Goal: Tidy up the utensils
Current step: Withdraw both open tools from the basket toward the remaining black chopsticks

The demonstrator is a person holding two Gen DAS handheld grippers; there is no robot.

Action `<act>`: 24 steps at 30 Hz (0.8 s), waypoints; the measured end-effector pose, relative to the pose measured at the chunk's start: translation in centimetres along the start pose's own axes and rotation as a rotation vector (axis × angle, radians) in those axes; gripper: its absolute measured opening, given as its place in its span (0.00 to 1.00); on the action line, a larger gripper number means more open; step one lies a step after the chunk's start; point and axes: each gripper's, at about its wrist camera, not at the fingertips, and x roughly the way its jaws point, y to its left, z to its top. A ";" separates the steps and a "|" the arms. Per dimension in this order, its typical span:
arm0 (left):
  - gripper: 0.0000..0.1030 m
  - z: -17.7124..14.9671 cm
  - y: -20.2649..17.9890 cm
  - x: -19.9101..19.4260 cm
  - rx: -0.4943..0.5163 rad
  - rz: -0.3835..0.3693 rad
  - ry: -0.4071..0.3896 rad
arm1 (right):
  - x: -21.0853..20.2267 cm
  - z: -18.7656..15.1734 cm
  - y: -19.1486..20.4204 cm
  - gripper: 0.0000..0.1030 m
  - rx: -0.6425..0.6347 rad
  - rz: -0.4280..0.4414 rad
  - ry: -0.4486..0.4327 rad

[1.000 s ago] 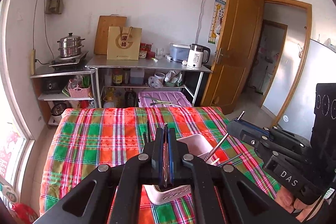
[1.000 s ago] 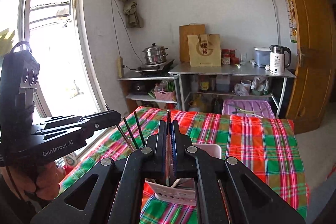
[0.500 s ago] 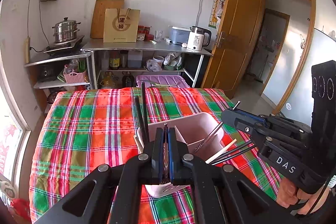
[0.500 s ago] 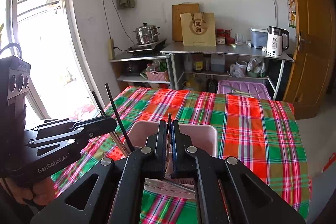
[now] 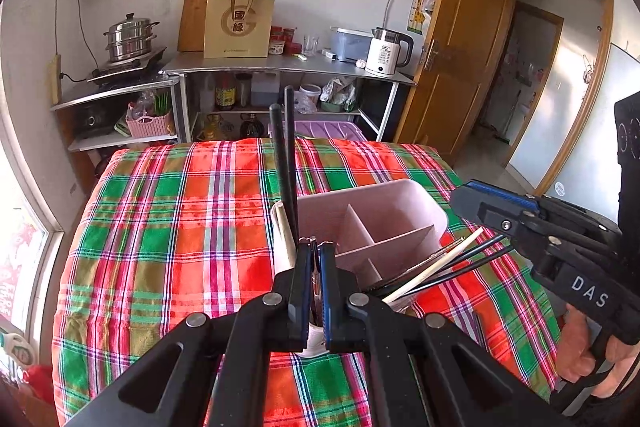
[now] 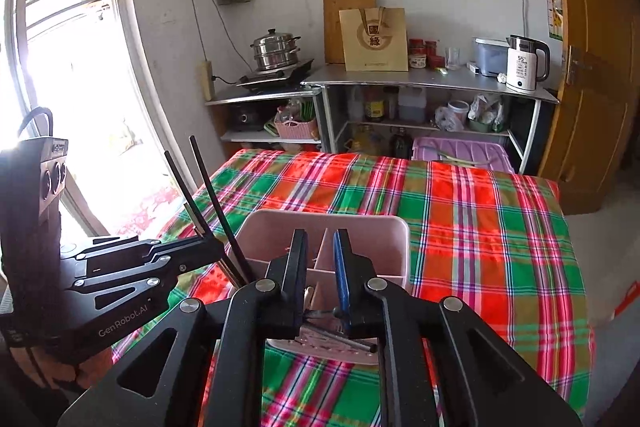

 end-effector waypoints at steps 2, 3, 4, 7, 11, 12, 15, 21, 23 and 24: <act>0.04 -0.2 0.0 -0.6 -0.003 0.003 -0.014 | -0.8 0.0 0.0 0.13 -0.002 0.003 -0.015; 0.04 -0.2 0.0 -1.0 -0.001 0.008 -0.025 | -1.3 -0.1 0.1 0.13 -0.004 0.003 -0.022; 0.04 -0.3 0.0 -1.4 0.001 0.010 -0.036 | -1.8 -0.2 0.1 0.14 -0.008 0.002 -0.032; 0.05 -0.7 -0.1 -3.0 0.001 0.017 -0.070 | -3.7 -0.7 0.0 0.14 -0.009 0.004 -0.062; 0.06 -1.7 -0.3 -5.6 -0.007 0.020 -0.120 | -6.4 -1.7 -0.2 0.14 -0.003 0.009 -0.105; 0.06 -2.2 -0.4 -6.3 -0.007 0.019 -0.131 | -7.1 -2.1 -0.2 0.14 -0.003 0.010 -0.113; 0.07 -3.6 -0.8 -8.0 0.001 0.026 -0.157 | -8.8 -3.2 -0.4 0.14 -0.006 0.003 -0.129; 0.08 -7.3 -2.1 -10.6 0.013 0.011 -0.187 | -11.3 -6.4 -1.3 0.14 0.013 -0.018 -0.136; 0.08 -8.7 -2.7 -11.2 0.016 0.002 -0.188 | -11.9 -7.7 -1.5 0.15 0.018 -0.032 -0.134; 0.08 -9.4 -2.9 -11.5 0.014 -0.003 -0.187 | -12.3 -8.3 -1.6 0.15 0.019 -0.040 -0.134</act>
